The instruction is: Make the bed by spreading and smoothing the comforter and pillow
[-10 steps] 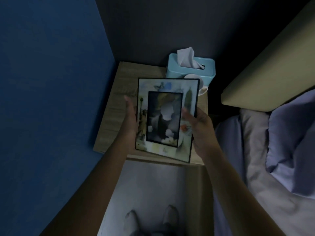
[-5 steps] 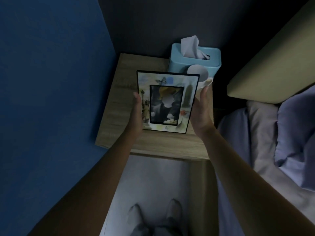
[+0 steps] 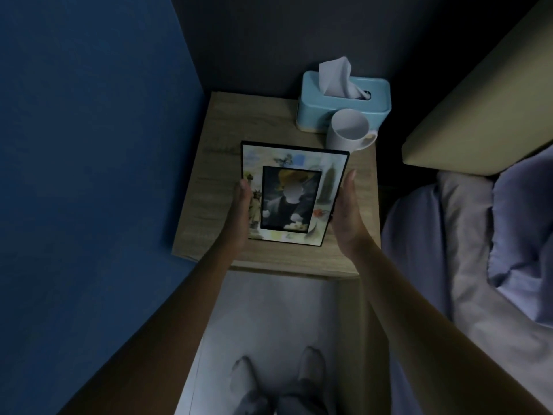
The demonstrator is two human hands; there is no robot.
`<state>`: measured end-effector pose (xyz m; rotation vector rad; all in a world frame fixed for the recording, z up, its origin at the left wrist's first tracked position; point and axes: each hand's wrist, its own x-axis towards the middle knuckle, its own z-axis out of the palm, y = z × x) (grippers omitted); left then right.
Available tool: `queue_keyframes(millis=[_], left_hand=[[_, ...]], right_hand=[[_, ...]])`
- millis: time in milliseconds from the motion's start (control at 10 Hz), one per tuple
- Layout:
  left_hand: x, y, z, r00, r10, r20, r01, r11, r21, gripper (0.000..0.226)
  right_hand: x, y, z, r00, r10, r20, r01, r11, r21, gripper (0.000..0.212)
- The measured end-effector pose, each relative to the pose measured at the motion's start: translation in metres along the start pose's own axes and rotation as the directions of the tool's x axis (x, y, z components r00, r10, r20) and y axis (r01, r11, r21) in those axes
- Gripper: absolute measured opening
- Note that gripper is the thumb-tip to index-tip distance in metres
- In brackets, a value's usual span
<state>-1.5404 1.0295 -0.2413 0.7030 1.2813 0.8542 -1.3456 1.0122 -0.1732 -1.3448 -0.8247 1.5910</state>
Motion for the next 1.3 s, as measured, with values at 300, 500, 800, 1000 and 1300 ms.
queue_keyframes(millis=[300,500,800,1000,1300], left_hand=[[-0.025,0.029,0.009,0.999,0.034,-0.024,-0.034,0.999,-0.007,0.103],[-0.031,0.022,0.01,1.0,0.001,-0.001,-0.001,0.994,-0.108,0.096],[-0.03,0.016,0.002,0.999,-0.034,0.04,0.035,0.999,-0.021,0.108],[-0.038,0.029,0.005,1.0,-0.026,-0.005,0.026,0.997,0.073,0.065],[-0.059,0.035,0.0,0.997,-0.079,-0.023,0.082,0.963,0.256,0.065]], right_hand=[[-0.017,0.012,-0.001,0.994,0.028,-0.107,-0.03,0.999,-0.02,0.083],[-0.024,0.013,0.009,0.999,-0.018,-0.041,0.021,0.996,0.085,0.061],[-0.028,0.01,0.012,0.997,-0.001,-0.071,0.001,1.0,-0.001,0.053],[-0.033,0.017,0.005,0.985,0.061,-0.159,-0.072,0.995,-0.068,0.06],[-0.045,0.02,-0.005,0.946,0.16,-0.283,-0.164,0.986,0.011,0.074]])
